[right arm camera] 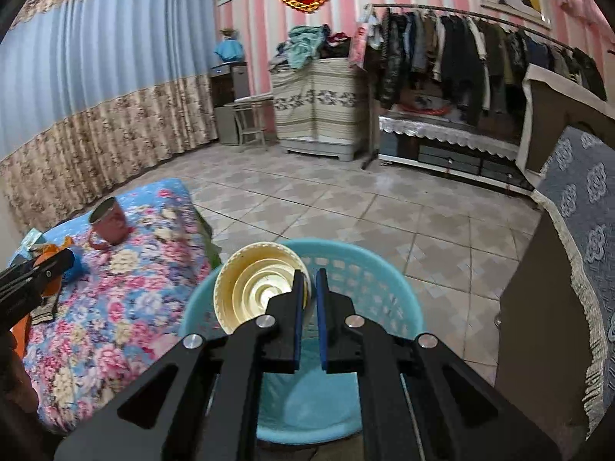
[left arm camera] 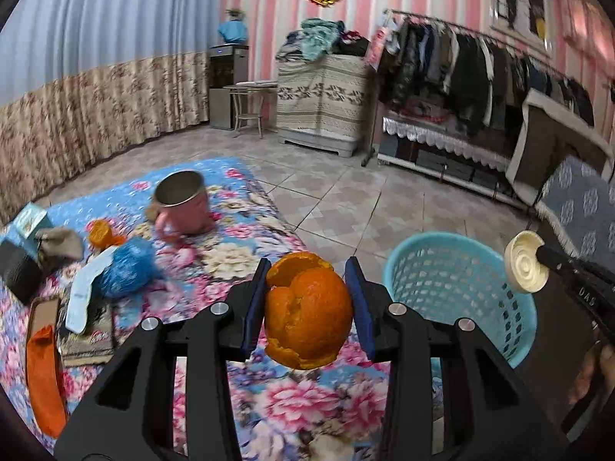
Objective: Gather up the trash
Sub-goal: 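Carry the orange and lid to the blue basket and release both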
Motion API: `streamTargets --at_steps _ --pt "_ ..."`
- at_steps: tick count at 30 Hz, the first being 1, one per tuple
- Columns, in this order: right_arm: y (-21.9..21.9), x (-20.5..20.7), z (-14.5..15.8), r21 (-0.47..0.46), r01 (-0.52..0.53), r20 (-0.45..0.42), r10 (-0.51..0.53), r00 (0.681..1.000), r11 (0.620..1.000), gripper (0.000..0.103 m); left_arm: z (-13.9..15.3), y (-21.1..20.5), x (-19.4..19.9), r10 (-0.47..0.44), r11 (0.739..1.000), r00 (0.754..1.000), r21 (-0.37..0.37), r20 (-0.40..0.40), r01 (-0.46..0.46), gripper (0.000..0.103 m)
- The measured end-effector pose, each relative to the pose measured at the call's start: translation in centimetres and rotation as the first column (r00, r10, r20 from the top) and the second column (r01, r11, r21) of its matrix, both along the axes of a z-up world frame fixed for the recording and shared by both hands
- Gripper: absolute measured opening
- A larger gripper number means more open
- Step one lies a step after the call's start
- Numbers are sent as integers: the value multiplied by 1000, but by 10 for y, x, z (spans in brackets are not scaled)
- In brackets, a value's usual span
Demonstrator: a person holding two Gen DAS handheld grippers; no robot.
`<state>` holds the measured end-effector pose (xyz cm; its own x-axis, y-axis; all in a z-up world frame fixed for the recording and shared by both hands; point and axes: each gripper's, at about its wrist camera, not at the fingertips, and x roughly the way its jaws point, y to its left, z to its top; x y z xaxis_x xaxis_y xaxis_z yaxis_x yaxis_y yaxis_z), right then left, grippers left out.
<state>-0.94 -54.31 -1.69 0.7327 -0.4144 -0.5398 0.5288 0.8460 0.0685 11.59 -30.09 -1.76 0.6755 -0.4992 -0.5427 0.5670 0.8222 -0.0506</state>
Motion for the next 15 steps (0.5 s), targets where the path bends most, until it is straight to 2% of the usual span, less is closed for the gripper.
streamTargets --at_steps 3,8,15 --pt "-14 -3 -9 10 32 -18 -31 999 999 7 -6 -26 1 -25 999 1000 34 1 25 39" --pt "-33 0 -23 30 55 -73 -53 996 998 7 -12 -69 -2 -75 996 997 48 -1 75 39" --pt "-42 1 -34 38 74 -115 -69 991 997 7 -26 -126 -5 -143 986 990 92 6 142 39"
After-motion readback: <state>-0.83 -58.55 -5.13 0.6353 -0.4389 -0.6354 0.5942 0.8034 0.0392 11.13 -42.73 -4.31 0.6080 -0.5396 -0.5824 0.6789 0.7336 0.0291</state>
